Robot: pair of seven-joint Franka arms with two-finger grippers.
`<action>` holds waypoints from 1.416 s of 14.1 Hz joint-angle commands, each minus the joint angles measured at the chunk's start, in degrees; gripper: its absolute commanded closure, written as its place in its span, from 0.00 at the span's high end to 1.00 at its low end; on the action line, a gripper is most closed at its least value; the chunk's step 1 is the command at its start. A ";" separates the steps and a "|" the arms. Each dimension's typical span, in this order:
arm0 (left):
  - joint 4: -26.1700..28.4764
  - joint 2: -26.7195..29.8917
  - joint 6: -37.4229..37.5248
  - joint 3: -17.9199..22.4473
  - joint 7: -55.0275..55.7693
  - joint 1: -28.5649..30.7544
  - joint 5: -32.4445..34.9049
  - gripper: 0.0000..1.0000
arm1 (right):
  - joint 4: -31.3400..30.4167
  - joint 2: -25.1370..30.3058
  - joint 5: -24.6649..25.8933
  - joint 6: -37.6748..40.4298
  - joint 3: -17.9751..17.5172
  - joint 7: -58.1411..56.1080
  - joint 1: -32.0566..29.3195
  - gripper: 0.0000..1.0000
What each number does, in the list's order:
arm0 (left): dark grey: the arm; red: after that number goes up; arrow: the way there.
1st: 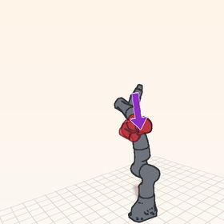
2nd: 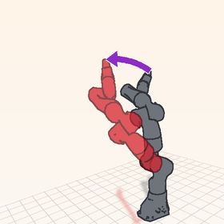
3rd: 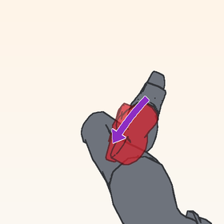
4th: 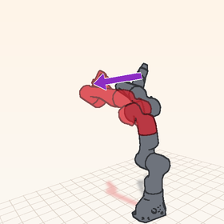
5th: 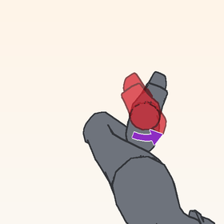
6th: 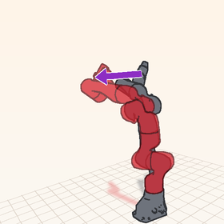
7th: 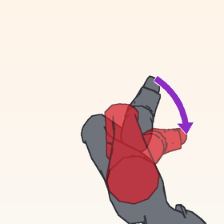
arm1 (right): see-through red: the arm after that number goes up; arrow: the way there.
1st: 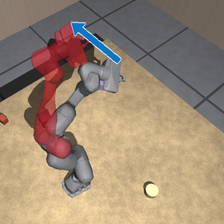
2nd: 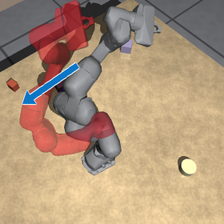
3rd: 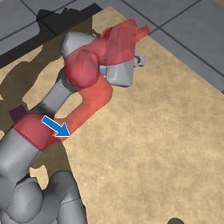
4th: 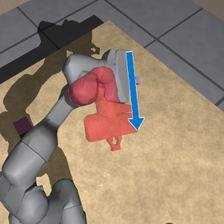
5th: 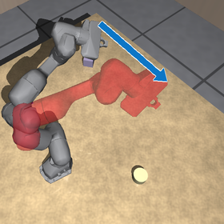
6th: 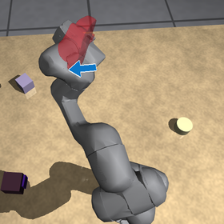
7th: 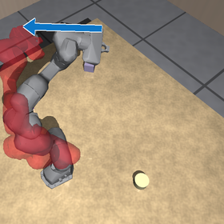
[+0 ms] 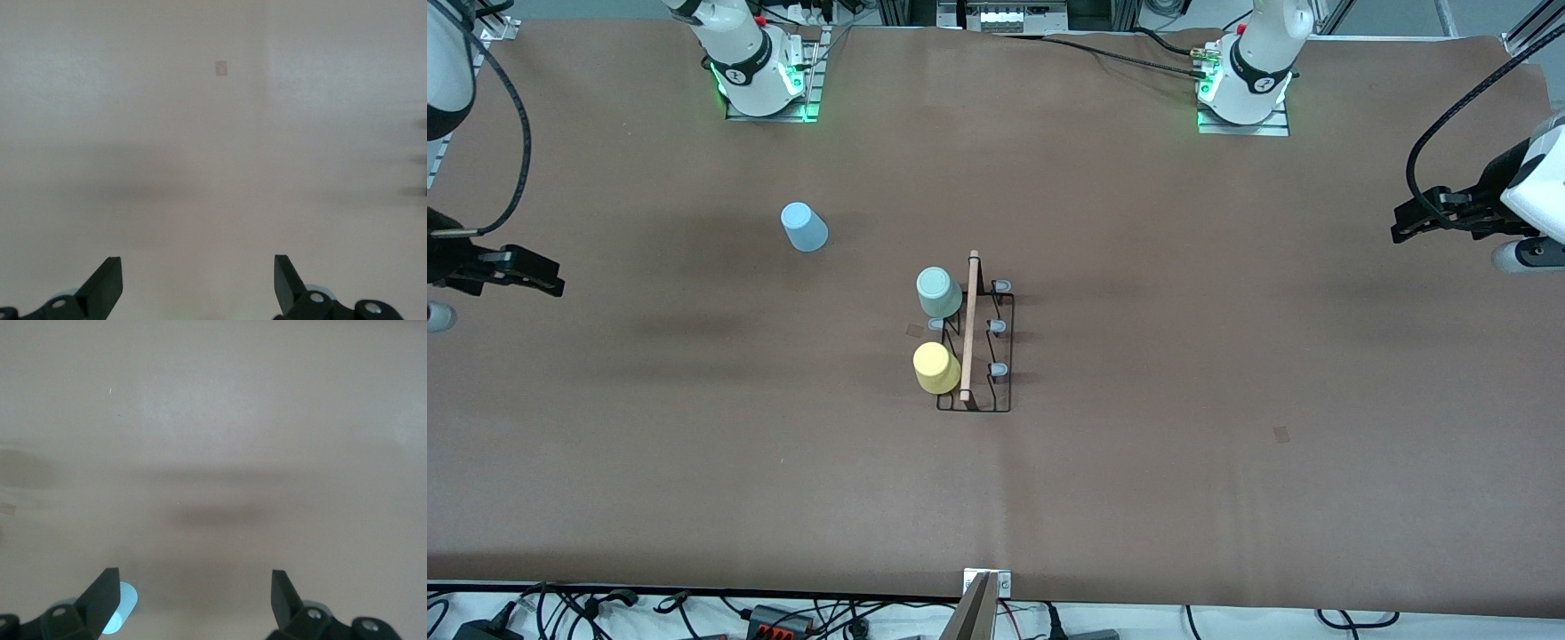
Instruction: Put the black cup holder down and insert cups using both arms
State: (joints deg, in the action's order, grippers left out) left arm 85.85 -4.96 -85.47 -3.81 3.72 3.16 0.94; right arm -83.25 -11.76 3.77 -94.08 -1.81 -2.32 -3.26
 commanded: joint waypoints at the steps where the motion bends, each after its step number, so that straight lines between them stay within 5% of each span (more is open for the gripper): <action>1: -1.39 -0.57 0.22 0.03 -1.44 0.35 -0.68 1.00 | -15.76 10.77 -2.36 -6.45 0.31 -0.41 -0.26 1.00; 20: -1.39 -0.66 0.22 0.03 -1.44 0.35 -0.76 1.00 | -16.77 13.70 -2.72 -3.92 0.14 -0.32 -0.17 1.00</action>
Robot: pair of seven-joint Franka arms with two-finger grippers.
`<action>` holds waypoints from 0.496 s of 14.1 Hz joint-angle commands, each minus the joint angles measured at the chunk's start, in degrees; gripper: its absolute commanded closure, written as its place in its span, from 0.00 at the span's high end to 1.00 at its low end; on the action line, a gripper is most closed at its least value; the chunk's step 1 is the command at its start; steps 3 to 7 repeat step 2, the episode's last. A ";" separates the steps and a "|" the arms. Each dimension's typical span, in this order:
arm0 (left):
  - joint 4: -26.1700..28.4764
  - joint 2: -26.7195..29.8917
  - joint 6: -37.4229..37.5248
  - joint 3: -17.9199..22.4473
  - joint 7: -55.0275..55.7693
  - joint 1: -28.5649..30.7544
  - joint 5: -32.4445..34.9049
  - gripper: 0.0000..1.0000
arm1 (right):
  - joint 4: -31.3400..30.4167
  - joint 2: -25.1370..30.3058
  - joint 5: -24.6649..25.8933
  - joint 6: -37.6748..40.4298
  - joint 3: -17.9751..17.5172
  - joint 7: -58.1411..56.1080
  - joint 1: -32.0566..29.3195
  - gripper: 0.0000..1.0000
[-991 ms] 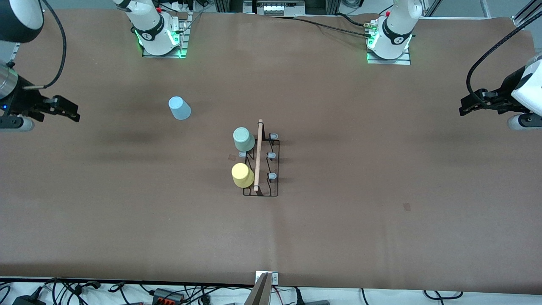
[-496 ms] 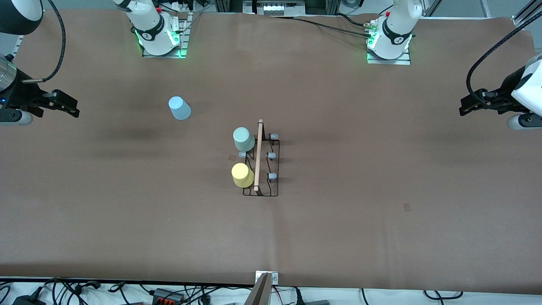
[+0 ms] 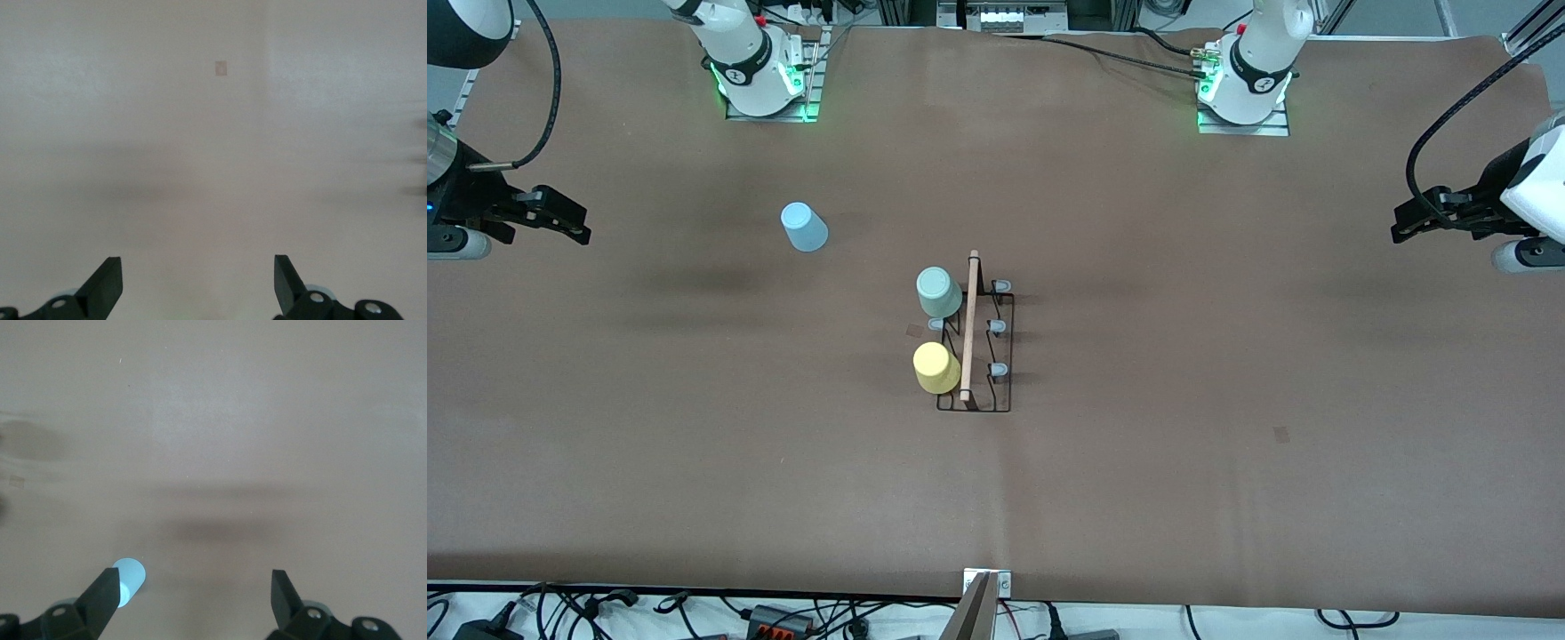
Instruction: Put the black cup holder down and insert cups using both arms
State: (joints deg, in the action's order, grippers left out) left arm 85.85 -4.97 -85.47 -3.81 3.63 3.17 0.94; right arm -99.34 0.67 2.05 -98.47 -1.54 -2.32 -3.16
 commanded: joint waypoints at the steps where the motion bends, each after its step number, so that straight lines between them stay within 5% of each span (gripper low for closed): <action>1: -1.39 -0.66 0.22 0.03 -1.35 0.35 -0.76 1.00 | -0.68 1.27 -1.00 0.47 -0.13 -0.32 -0.27 1.00; 7: -1.39 -0.66 0.22 0.03 -1.35 0.35 -0.76 1.00 | -0.77 1.27 -1.00 0.47 -0.13 -0.41 -0.27 1.00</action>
